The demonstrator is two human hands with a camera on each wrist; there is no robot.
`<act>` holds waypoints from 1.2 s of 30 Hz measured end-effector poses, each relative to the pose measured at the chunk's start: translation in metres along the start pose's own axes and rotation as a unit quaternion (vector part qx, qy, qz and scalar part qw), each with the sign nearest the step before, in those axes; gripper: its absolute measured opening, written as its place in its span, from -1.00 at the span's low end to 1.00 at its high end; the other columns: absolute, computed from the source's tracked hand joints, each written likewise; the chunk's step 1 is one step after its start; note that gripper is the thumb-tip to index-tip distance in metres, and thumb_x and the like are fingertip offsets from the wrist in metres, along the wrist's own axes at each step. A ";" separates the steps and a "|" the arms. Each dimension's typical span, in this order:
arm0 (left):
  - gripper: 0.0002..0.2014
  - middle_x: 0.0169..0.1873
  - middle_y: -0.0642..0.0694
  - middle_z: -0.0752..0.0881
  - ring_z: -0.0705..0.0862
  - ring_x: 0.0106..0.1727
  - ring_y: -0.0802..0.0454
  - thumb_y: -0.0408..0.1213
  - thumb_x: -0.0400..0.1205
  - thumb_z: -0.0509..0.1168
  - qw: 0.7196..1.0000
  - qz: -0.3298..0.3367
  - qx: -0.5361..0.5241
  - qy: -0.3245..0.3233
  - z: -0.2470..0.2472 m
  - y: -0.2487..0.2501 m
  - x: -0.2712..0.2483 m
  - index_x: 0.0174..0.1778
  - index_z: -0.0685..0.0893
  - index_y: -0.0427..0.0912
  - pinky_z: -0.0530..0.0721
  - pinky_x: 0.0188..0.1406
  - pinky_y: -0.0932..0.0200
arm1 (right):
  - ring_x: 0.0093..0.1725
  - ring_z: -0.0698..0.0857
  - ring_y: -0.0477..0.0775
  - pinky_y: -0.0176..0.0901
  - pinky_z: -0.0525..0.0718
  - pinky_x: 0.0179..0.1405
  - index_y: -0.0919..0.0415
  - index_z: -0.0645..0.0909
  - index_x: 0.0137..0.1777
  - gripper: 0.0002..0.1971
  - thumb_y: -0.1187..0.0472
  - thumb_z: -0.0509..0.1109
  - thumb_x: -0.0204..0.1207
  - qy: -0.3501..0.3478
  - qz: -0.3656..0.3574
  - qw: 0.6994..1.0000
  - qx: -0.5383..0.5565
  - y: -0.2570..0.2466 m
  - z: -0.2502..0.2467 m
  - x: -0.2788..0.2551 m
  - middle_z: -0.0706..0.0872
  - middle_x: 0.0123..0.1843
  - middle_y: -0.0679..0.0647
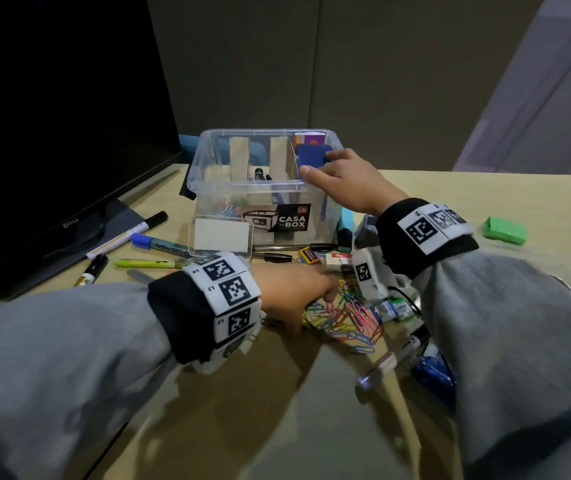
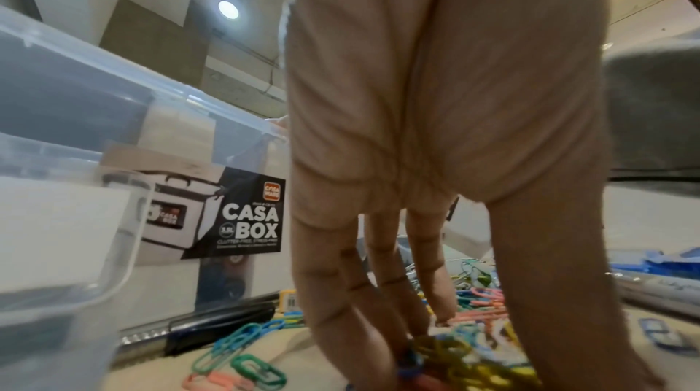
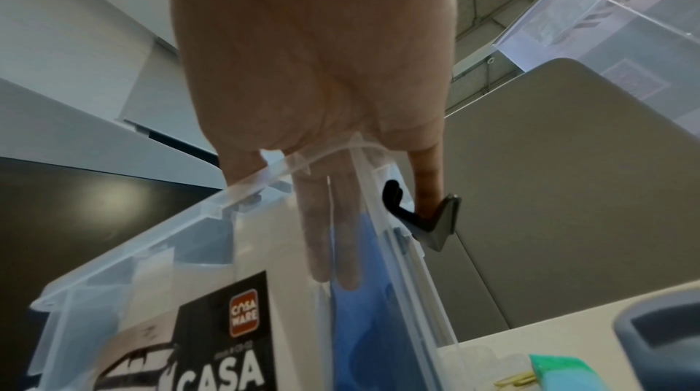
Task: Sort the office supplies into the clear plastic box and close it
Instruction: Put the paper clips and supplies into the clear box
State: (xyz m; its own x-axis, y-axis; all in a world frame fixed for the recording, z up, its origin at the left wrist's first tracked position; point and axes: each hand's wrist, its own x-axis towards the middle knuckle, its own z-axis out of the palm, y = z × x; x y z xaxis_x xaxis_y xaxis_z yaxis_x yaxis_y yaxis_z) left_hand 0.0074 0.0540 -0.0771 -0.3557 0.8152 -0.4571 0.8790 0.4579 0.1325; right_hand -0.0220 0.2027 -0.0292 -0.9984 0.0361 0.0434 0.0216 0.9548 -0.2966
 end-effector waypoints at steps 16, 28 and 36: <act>-0.84 -0.35 0.14 0.51 0.47 -0.30 0.19 -0.37 0.60 0.39 0.998 0.038 -0.039 0.038 0.008 -0.017 0.012 -0.17 0.53 -0.08 0.38 -0.38 0.30 | 0.60 0.22 -0.02 0.00 0.33 0.41 0.17 0.70 0.28 -0.39 -0.22 -0.05 0.72 0.009 0.002 1.000 -0.004 0.002 0.005 0.005 0.61 0.42 0.07; -0.88 -0.38 0.11 0.71 0.63 -0.43 0.34 -0.27 0.56 0.49 0.965 0.072 -0.217 0.127 -0.025 -0.031 -0.029 -0.13 0.65 -0.09 0.64 -0.25 0.30 | 0.60 0.22 -0.04 -0.07 0.33 0.37 0.19 0.72 0.25 -0.39 -0.21 -0.04 0.72 0.008 0.000 1.000 -0.011 0.000 0.002 0.004 0.62 0.40 0.09; -0.90 -0.33 -0.01 0.74 0.75 -0.26 0.08 -0.37 0.56 0.45 0.890 0.063 -0.382 0.242 -0.072 -0.063 -0.077 -0.11 0.66 -0.16 0.77 -0.12 0.10 | 0.60 0.22 -0.04 -0.08 0.33 0.38 0.19 0.74 0.21 -0.41 -0.19 -0.01 0.72 0.003 0.007 1.000 0.000 -0.004 -0.003 0.000 0.61 0.41 0.13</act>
State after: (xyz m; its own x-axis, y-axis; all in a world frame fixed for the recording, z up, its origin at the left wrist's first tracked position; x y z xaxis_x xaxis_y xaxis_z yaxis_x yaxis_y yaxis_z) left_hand -0.0436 -0.0122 0.0136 -0.5270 0.8498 0.0111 0.5145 0.3086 0.8000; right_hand -0.0216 0.2000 -0.0249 -0.9977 0.0514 0.0448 0.0358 0.9542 -0.2971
